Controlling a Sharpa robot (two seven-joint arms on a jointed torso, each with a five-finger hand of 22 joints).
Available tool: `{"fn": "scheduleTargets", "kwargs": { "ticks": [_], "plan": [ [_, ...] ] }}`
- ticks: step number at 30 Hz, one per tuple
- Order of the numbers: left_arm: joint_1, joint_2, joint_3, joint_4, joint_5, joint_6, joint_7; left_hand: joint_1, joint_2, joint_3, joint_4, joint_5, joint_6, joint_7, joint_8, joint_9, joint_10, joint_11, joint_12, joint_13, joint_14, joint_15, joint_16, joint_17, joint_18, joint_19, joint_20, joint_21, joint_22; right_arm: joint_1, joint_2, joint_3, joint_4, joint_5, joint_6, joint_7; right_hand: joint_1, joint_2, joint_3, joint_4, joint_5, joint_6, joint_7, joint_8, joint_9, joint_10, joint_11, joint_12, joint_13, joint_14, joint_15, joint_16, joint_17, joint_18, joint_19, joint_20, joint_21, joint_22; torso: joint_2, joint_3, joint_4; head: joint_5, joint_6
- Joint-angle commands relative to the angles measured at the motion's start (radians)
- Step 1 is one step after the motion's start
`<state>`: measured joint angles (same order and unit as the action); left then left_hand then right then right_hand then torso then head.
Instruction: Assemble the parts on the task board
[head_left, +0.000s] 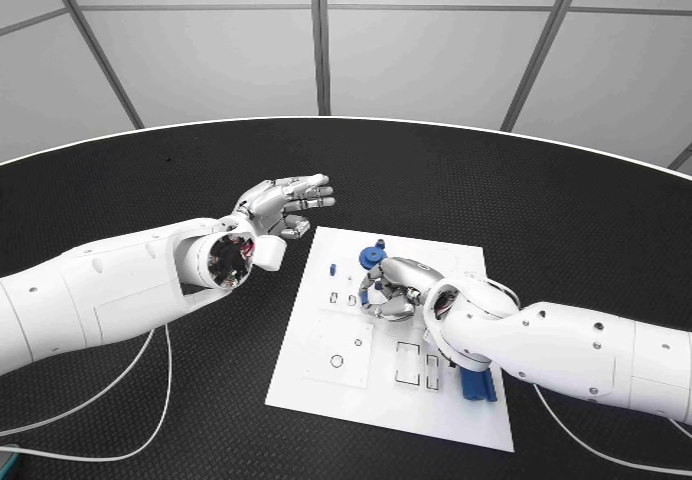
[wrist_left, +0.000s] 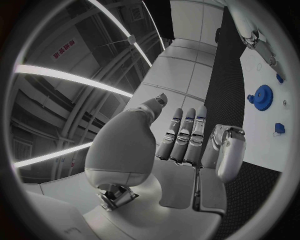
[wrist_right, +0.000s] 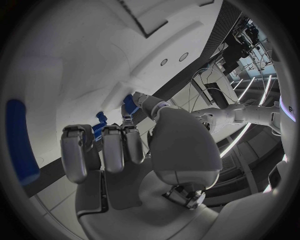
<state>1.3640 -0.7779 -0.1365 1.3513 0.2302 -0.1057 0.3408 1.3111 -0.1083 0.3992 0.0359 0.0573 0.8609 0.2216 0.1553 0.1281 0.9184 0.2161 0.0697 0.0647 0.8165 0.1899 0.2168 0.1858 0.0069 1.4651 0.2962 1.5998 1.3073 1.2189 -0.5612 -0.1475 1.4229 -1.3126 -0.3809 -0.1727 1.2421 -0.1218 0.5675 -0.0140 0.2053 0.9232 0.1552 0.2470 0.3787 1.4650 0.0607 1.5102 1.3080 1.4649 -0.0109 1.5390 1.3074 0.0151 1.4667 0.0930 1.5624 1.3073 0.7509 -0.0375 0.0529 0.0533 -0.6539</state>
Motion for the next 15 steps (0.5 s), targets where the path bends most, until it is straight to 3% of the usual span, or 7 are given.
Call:
{"fn": "scheduleTargets", "kwargs": {
  "ticks": [1,15],
  "plan": [
    [0.0,0.0,0.0,0.0,0.0,0.0,0.0,0.0,-0.012,0.004,0.0,-0.002,-0.008,0.039,0.006,0.002,0.003,0.001,-0.003,0.0,-0.006,-0.001,0.003,0.001,0.004,0.096,0.004,0.001,0.213,0.0,0.0,0.0,-0.001,0.0,0.0,-0.001,-0.008,-0.007,-0.007,-0.001,-0.007,-0.008,-0.001,-0.004,-0.001,0.049,0.008,-0.007,0.203,0.088,0.004,0.003,0.182,-0.01,0.095,0.002,-0.006,0.248,0.001,0.0001,-0.0001,0.0,0.001],
    [0.0,0.0,0.0,0.0,0.0,0.001,-0.001,0.001,-0.012,0.004,0.0,-0.002,-0.008,0.039,0.006,0.002,0.003,0.001,-0.003,0.0,-0.006,-0.001,0.003,0.001,-0.001,0.1,0.004,-0.011,0.234,0.0,0.005,0.0,-0.004,0.0,-0.002,-0.003,-0.021,-0.015,-0.016,0.005,-0.03,-0.021,0.004,-0.01,-0.005,0.044,0.012,-0.013,0.197,0.088,0.008,0.002,0.182,-0.01,0.094,0.006,-0.007,0.247,0.0,-0.0001,0.0003,-0.002,0.0]
  ]
}}
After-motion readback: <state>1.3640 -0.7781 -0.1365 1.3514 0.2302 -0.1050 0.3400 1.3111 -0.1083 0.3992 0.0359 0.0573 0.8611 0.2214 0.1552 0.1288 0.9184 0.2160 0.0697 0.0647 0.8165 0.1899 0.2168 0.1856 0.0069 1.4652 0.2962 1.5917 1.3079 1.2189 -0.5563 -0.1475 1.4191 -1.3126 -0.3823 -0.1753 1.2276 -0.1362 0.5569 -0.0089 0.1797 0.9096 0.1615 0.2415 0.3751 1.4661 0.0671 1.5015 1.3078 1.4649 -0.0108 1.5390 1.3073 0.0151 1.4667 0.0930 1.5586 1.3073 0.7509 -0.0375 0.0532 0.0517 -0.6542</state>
